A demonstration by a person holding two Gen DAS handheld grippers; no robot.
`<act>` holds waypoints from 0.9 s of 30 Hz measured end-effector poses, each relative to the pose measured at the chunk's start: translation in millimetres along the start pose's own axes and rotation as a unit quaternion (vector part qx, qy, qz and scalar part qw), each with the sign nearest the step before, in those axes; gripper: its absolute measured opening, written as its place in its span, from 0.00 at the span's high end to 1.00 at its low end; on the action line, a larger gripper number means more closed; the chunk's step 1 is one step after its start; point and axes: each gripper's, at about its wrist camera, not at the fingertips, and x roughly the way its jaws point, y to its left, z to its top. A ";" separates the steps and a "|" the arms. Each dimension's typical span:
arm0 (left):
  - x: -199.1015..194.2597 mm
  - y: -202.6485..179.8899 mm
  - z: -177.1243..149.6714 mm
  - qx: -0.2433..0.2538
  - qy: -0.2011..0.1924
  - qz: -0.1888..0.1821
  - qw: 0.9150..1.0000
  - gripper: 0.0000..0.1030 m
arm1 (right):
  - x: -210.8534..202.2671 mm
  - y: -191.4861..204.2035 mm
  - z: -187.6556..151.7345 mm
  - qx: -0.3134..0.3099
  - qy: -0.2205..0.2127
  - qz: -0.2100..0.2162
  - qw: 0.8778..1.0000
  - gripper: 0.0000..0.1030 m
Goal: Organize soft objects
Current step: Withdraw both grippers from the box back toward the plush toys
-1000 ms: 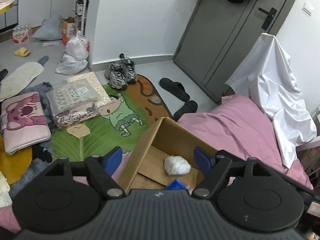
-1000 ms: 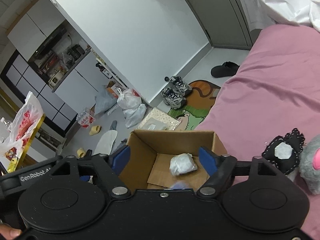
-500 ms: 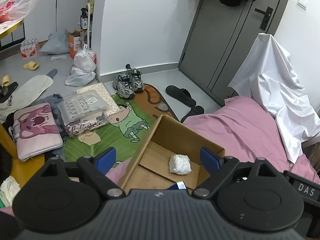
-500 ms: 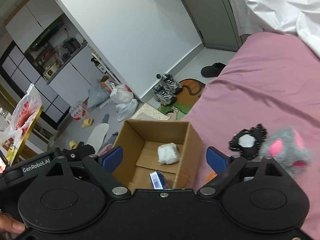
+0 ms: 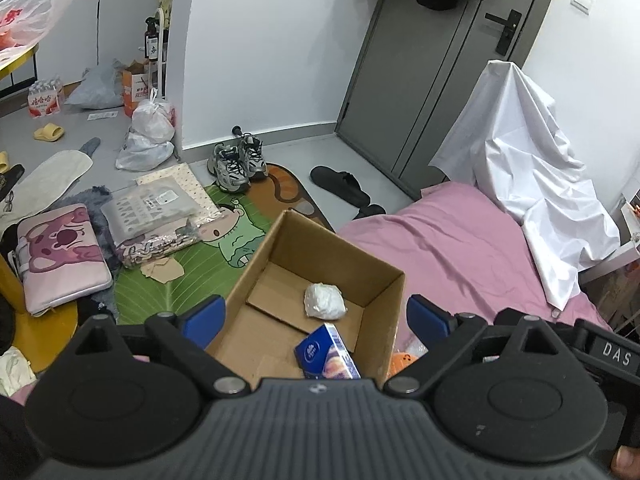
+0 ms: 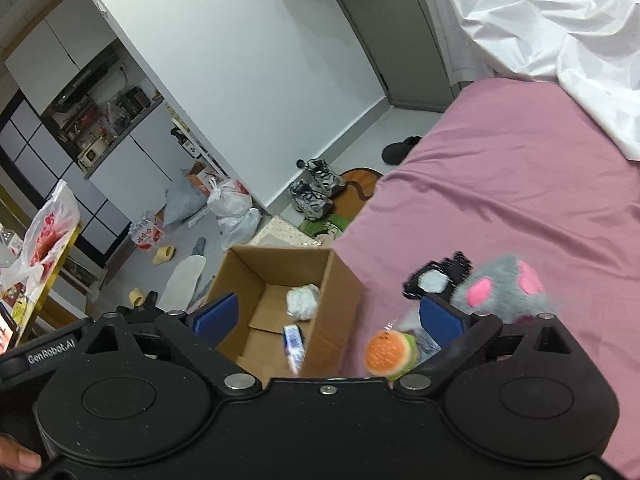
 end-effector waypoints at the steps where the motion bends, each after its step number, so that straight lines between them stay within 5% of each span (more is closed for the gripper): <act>1: -0.5 -1.1 -1.0 0.001 0.002 0.002 1.000 0.06 | -1.8 -2.4 -1.0 0.002 0.001 -0.001 1.000 0.05; 27: -5.6 -61.1 -56.2 0.069 0.031 0.016 0.997 0.06 | -42.3 -54.0 -22.0 -0.011 0.031 -0.047 0.998 0.00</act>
